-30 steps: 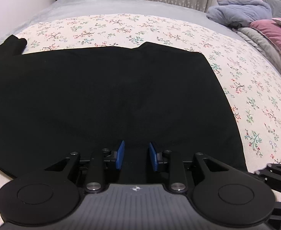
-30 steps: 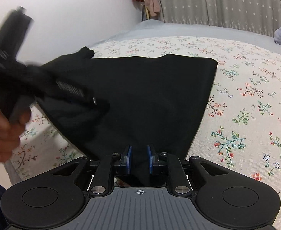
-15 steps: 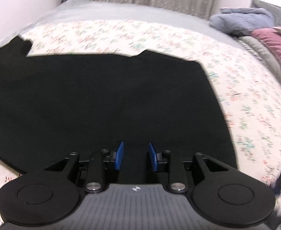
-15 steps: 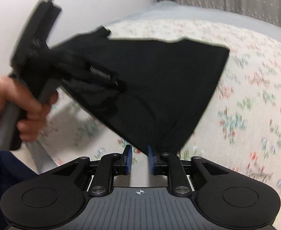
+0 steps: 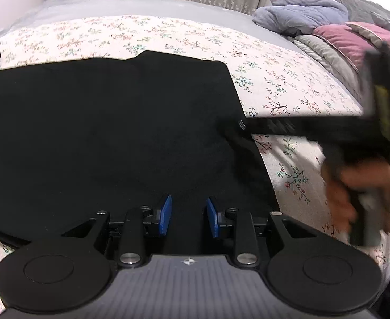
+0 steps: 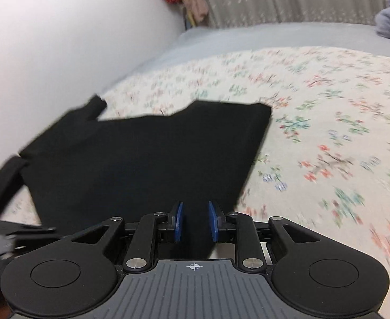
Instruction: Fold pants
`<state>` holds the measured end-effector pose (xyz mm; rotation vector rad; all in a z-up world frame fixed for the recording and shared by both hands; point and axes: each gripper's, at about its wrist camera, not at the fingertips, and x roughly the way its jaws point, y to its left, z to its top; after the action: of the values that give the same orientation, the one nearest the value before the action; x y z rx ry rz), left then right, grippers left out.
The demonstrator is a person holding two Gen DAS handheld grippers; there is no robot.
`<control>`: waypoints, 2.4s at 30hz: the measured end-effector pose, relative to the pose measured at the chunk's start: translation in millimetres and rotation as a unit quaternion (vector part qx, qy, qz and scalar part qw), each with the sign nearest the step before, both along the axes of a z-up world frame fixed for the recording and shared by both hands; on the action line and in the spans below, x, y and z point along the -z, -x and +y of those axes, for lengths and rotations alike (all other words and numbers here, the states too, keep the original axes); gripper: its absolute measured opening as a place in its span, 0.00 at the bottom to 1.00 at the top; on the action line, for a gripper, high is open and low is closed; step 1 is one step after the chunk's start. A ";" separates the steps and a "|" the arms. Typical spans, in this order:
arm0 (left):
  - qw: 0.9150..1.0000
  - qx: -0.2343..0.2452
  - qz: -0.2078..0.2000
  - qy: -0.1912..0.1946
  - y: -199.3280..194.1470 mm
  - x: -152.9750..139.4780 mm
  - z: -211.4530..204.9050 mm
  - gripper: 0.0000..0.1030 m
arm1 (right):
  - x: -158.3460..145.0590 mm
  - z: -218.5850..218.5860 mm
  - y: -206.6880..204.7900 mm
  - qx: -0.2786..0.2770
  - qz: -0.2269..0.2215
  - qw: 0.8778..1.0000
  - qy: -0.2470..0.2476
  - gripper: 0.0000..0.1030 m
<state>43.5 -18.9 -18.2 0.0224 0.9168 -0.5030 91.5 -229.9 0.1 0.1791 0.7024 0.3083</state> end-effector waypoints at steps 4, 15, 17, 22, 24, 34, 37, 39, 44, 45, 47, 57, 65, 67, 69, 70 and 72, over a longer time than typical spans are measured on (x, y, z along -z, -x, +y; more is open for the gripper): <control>1.000 0.008 0.000 0.000 -0.4 1.5 1.7 0.30 | 5.1 1.9 -43.9 0.007 -0.004 0.999 0.037 0.15; 1.000 0.008 0.019 0.018 -9.2 4.9 6.7 0.30 | 10.2 -3.2 -139.6 0.075 -0.013 0.991 0.108 0.11; 0.999 0.003 0.026 0.033 -10.5 3.8 11.1 0.30 | 6.1 1.7 -141.7 0.090 -0.010 0.988 0.126 0.16; 0.999 -0.031 -0.023 0.012 -11.8 -13.1 31.2 0.34 | -12.6 -9.5 -88.7 0.093 -0.027 0.995 0.022 0.50; 0.997 -0.058 -0.033 0.023 -16.0 -20.3 47.4 0.38 | -12.8 -13.5 -52.6 0.076 -0.031 0.997 -0.005 0.66; 0.989 -0.144 -0.025 0.000 -26.8 -10.0 95.9 0.42 | 25.9 -32.8 65.6 0.078 0.023 0.981 -0.175 0.68; 0.988 -0.156 -0.013 0.003 -23.8 -5.9 111.7 0.42 | 28.0 -15.8 80.0 0.051 0.032 0.977 -0.204 0.68; 0.987 -0.157 -0.012 0.005 -22.3 -6.7 118.4 0.42 | 29.3 -4.3 88.0 0.045 0.032 0.980 -0.193 0.68; 0.988 -0.151 -0.020 -0.012 -19.4 -4.9 121.0 0.42 | 33.7 6.6 104.8 0.063 0.032 0.977 -0.202 0.68; 0.988 -0.150 -0.020 -0.012 -19.4 -4.7 121.4 0.42 | 33.5 7.8 106.5 0.064 0.030 0.977 -0.201 0.68; 0.989 -0.149 -0.021 -0.013 -17.6 -4.5 120.4 0.42 | 33.7 11.9 105.7 0.069 0.026 0.978 -0.196 0.68; 0.989 -0.145 -0.022 -0.014 -18.7 -2.4 121.7 0.42 | 43.4 22.5 106.1 0.119 0.029 0.961 -0.247 0.68; 0.989 -0.143 -0.022 -0.012 -19.9 -1.1 124.6 0.42 | 49.0 28.9 109.9 0.135 0.014 0.952 -0.274 0.69; 0.989 -0.145 -0.022 -0.012 -19.0 -1.3 122.1 0.42 | 51.2 27.0 112.9 0.141 0.015 0.944 -0.297 0.69; 0.989 -0.145 -0.023 -0.013 -19.0 -1.3 122.3 0.42 | 51.3 28.8 115.1 0.141 0.013 0.943 -0.301 0.69; 0.989 -0.144 -0.023 -0.013 -18.7 -1.3 122.4 0.42 | 50.3 31.2 115.1 0.140 0.012 0.944 -0.297 0.69; 0.989 -0.144 -0.024 -0.013 -18.0 -1.0 122.1 0.42 | 49.8 32.6 113.7 0.143 0.011 0.945 -0.293 0.69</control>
<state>61.6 103.2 -17.2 -0.0733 0.8615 -0.2214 -22.2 -197.2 -49.6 0.8457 0.5813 0.2287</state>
